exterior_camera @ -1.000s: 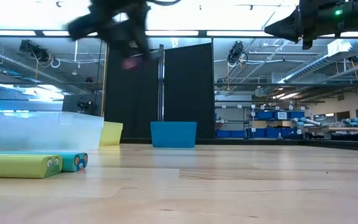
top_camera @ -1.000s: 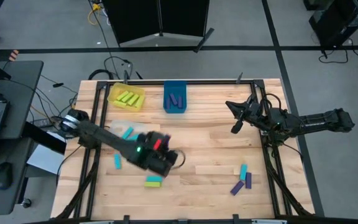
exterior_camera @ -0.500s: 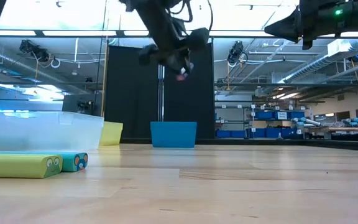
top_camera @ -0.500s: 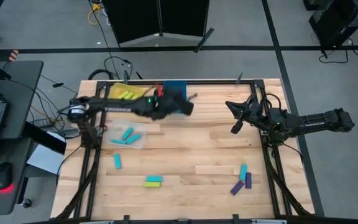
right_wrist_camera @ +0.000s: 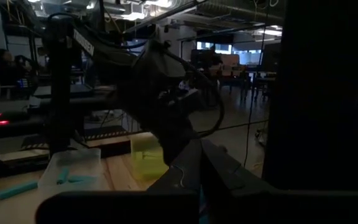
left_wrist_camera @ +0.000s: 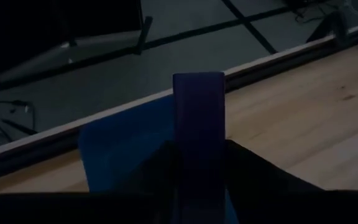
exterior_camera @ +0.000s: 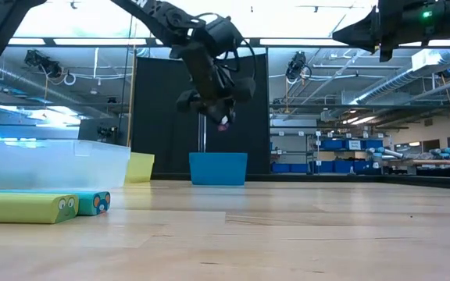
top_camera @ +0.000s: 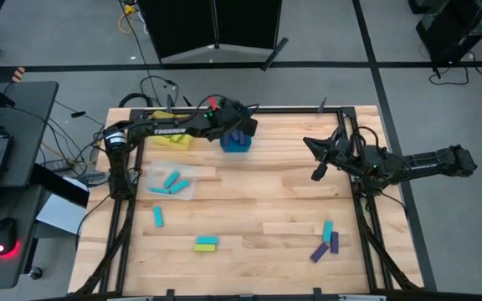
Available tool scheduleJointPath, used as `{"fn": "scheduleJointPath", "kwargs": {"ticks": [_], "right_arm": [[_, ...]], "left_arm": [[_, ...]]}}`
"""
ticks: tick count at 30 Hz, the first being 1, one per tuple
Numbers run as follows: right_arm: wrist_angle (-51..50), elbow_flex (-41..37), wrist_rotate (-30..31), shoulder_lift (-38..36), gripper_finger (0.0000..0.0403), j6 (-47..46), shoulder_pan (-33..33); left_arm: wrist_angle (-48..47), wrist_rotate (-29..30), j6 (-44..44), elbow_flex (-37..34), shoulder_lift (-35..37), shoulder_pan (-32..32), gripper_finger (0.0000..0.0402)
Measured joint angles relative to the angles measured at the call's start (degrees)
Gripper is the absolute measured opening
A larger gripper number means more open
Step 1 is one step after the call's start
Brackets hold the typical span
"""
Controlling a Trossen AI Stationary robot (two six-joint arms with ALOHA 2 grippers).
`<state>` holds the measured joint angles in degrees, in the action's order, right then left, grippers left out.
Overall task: Sort blocks
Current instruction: Put the purple block into the blue bin, then put the blue block into the white bin
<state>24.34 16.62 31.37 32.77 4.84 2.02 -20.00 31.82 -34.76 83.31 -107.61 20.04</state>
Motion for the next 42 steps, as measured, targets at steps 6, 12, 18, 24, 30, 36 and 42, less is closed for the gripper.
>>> {"fn": "scheduleJointPath", "kwargs": {"ticks": [6, 12, 18, 24, 30, 36, 42], "right_arm": [[-0.13, 0.0, -0.19, 0.0, 0.0013, 0.17, 0.0], [-0.57, 0.0, -0.32, 0.0, 0.0015, 0.28, 0.0], [-1.07, 0.0, -0.32, -0.01, 0.0013, -0.02, 0.0], [-1.07, 0.0, -0.32, 0.0, 0.0016, -0.11, 0.0], [-0.88, 0.0, -0.32, 0.0, 0.0013, -0.04, -0.17], [-0.75, 0.0, -0.3, 0.29, 0.0016, 0.03, -0.7], [-0.81, 0.0, -0.34, 0.33, 0.0012, -0.13, -0.6]], "left_arm": [[-0.23, 0.68, 0.12, 0.04, 0.0, -0.26, 0.0203], [-1.88, 0.13, 3.76, 0.04, 0.67, -1.53, 0.0231], [-9.17, 4.41, 5.94, 0.04, 7.4, -7.58, 0.0213], [-22.91, 10.4, -1.31, 0.04, 15.92, -16.35, 0.0191], [-36.01, 8.31, -10.82, 0.04, 19.23, -26.45, 0.0186], [-50.57, 0.38, -26.85, 0.02, 18.99, -33.61, 0.0186], [-57.66, -4.72, -38.62, -0.05, 18.8, -40.85, 0.0186]]}}
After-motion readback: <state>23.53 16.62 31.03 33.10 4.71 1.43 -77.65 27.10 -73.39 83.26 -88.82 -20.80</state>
